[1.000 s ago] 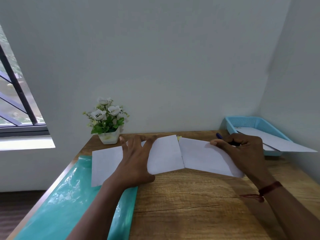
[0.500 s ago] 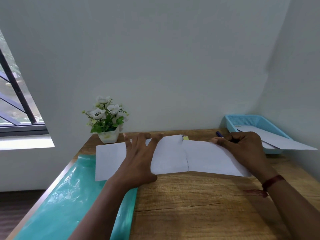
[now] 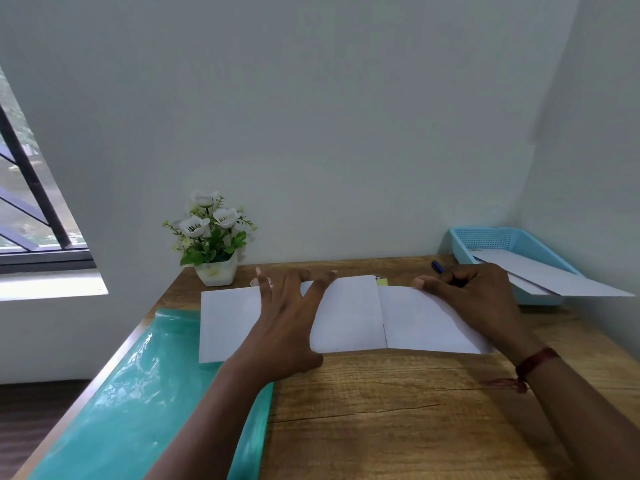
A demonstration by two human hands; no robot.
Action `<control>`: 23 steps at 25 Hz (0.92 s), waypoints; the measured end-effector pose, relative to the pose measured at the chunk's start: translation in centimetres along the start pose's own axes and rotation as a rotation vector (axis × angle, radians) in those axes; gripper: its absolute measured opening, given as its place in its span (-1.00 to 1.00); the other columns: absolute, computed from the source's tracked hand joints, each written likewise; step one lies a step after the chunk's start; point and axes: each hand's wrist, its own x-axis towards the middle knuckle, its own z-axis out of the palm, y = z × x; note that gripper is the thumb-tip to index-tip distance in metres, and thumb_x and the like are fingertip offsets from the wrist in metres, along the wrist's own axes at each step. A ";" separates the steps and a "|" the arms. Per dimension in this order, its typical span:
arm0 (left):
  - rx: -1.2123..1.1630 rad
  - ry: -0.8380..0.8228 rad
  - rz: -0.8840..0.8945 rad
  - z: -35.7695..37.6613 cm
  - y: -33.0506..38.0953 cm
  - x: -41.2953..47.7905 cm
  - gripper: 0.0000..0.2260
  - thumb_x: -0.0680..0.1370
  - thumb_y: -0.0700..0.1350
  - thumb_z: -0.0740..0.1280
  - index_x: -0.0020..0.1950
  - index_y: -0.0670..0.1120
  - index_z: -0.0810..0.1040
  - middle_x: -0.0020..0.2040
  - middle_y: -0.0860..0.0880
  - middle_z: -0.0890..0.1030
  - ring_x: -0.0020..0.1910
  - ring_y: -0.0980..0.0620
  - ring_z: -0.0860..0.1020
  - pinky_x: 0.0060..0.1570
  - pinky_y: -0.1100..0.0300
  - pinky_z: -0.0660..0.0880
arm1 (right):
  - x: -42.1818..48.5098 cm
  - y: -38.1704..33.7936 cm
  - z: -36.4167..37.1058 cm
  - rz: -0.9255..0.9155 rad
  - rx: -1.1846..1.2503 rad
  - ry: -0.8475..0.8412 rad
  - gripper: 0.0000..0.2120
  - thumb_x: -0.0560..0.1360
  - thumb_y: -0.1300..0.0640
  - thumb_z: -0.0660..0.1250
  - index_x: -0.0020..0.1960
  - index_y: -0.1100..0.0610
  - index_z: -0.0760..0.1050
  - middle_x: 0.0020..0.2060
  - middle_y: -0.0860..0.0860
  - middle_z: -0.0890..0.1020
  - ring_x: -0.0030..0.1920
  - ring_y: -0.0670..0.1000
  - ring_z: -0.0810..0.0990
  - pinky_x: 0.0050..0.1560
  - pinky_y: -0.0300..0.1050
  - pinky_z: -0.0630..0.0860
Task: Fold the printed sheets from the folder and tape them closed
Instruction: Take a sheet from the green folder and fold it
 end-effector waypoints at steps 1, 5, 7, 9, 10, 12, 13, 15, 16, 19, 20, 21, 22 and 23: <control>0.014 -0.007 0.004 0.0 0.1 0.0 0.01 0.27 0.11 0.49 0.49 0.20 -0.15 0.30 0.02 0.09 0.42 -0.02 -0.06 0.41 -0.33 -0.35 | 0.0 0.0 0.4 0.002 0.001 -0.005 -0.74 0.34 0.03 0.54 -0.44 0.13 0.62 -0.55 -0.13 0.59 -0.50 -0.20 0.50 -0.43 -0.45 0.33; 0.031 -0.028 -0.012 -0.1 0.2 -0.1 0.02 0.31 0.16 0.45 0.53 0.18 -0.20 0.34 0.03 0.06 0.44 -0.02 -0.11 0.36 -0.26 -0.49 | 0.7 -0.3 2.0 0.006 -0.044 0.028 -0.84 0.40 -0.05 0.49 -0.28 0.01 0.67 -0.39 -0.12 0.67 -0.31 -0.17 0.59 -0.32 -0.37 0.43; 0.022 -0.018 -0.030 -0.4 -0.1 -0.2 0.00 0.32 0.16 0.43 0.54 0.17 -0.19 0.35 0.01 0.08 0.45 -0.04 -0.09 0.34 -0.24 -0.52 | 1.1 -0.7 2.0 -0.038 -0.037 0.132 -0.94 0.45 0.00 0.45 -0.19 -0.06 0.64 -0.27 -0.20 0.66 -0.19 -0.22 0.59 -0.20 -0.45 0.44; 0.000 -0.011 -0.062 -0.5 -0.6 -0.2 -0.01 0.33 0.17 0.42 0.54 0.16 -0.19 0.35 0.00 0.10 0.44 -0.05 -0.09 0.33 -0.21 -0.53 | 0.8 -1.0 0.8 -0.078 0.000 0.304 -0.95 0.48 0.08 0.43 -0.06 -0.04 0.62 -0.16 -0.20 0.65 -0.10 -0.29 0.59 -0.07 -0.54 0.41; -0.010 0.001 -0.078 -0.5 -0.9 -0.2 -0.01 0.33 0.18 0.42 0.54 0.16 -0.19 0.34 -0.01 0.10 0.44 -0.05 -0.08 0.34 -0.21 -0.53 | 0.5 -0.7 0.0 -0.061 0.024 0.386 -0.92 0.49 0.10 0.43 -0.02 -0.01 0.63 -0.13 -0.17 0.65 -0.08 -0.29 0.59 -0.03 -0.54 0.42; -0.003 0.021 -0.095 -0.6 -1.2 -0.1 -0.01 0.34 0.20 0.40 0.55 0.13 -0.19 0.31 0.01 0.10 0.43 -0.03 -0.09 0.38 -0.23 -0.47 | 0.0 0.3 -1.5 0.077 0.098 0.506 -0.89 0.50 0.11 0.41 0.02 0.03 0.64 -0.10 -0.07 0.67 -0.08 -0.21 0.61 -0.03 -0.45 0.48; 0.002 0.027 -0.101 -0.6 -1.3 0.0 -0.01 0.35 0.21 0.40 0.56 0.11 -0.20 0.31 0.01 0.09 0.41 -0.02 -0.09 0.40 -0.25 -0.43 | 0.1 0.9 -1.9 0.177 0.170 0.507 -0.88 0.50 0.11 0.41 0.03 0.03 0.64 -0.08 -0.03 0.69 -0.06 -0.14 0.63 -0.04 -0.33 0.54; -0.004 0.029 -0.122 -0.5 -1.5 -0.1 0.00 0.36 0.22 0.40 0.57 0.08 -0.20 0.31 0.00 0.08 0.40 -0.01 -0.10 0.44 -0.27 -0.34 | 0.3 1.6 -1.7 0.390 0.347 0.389 -0.87 0.49 0.13 0.42 0.04 0.05 0.63 -0.04 0.08 0.69 -0.06 -0.01 0.65 -0.14 -0.12 0.59; -0.008 0.034 -0.129 -0.4 -1.6 -0.1 0.00 0.36 0.22 0.40 0.57 0.08 -0.19 0.33 -0.01 0.09 0.40 -0.01 -0.10 0.45 -0.26 -0.32 | 0.4 1.6 -1.2 0.476 0.395 0.305 -0.87 0.49 0.15 0.43 0.04 0.07 0.62 -0.03 0.11 0.68 -0.08 0.03 0.63 -0.18 -0.10 0.57; 0.006 0.065 -0.123 -0.2 -1.7 0.0 -0.01 0.35 0.24 0.40 0.58 0.08 -0.14 0.36 -0.04 0.12 0.40 -0.02 -0.08 0.46 -0.25 -0.32 | 0.1 1.3 0.6 0.605 0.491 0.199 -0.85 0.47 0.21 0.44 0.04 0.14 0.59 -0.03 0.10 0.63 -0.02 0.09 0.63 -0.18 -0.03 0.65; 0.013 0.071 -0.117 -0.2 -1.7 0.1 -0.02 0.35 0.24 0.39 0.58 0.08 -0.14 0.37 -0.04 0.12 0.40 -0.02 -0.08 0.46 -0.24 -0.32 | 0.0 1.3 1.0 0.606 0.528 0.206 -0.83 0.46 0.23 0.44 0.04 0.16 0.59 -0.03 0.10 0.64 -0.01 0.09 0.63 -0.17 -0.02 0.66; 0.018 0.071 -0.112 -0.2 -1.7 0.1 -0.02 0.35 0.24 0.39 0.58 0.08 -0.13 0.38 -0.04 0.12 0.41 -0.02 -0.08 0.46 -0.24 -0.34 | -0.2 1.3 1.2 0.596 0.550 0.216 -0.83 0.45 0.25 0.45 0.04 0.17 0.58 -0.04 0.11 0.66 -0.01 0.08 0.64 -0.16 -0.02 0.66; 0.020 0.073 -0.107 -0.1 -1.7 0.1 -0.02 0.35 0.25 0.39 0.58 0.07 -0.13 0.38 -0.04 0.12 0.41 -0.02 -0.08 0.45 -0.24 -0.35 | -0.3 1.3 1.3 0.587 0.559 0.228 -0.82 0.44 0.26 0.45 0.04 0.17 0.58 -0.05 0.11 0.67 -0.02 0.07 0.64 -0.15 -0.01 0.65; 0.019 0.079 -0.101 -0.1 -1.7 0.1 -0.02 0.35 0.25 0.39 0.58 0.07 -0.13 0.38 -0.04 0.13 0.42 -0.02 -0.08 0.45 -0.24 -0.35 | -0.3 1.2 1.3 0.575 0.565 0.237 -0.81 0.44 0.27 0.46 0.04 0.17 0.59 -0.05 0.09 0.67 -0.03 0.05 0.64 -0.14 -0.01 0.65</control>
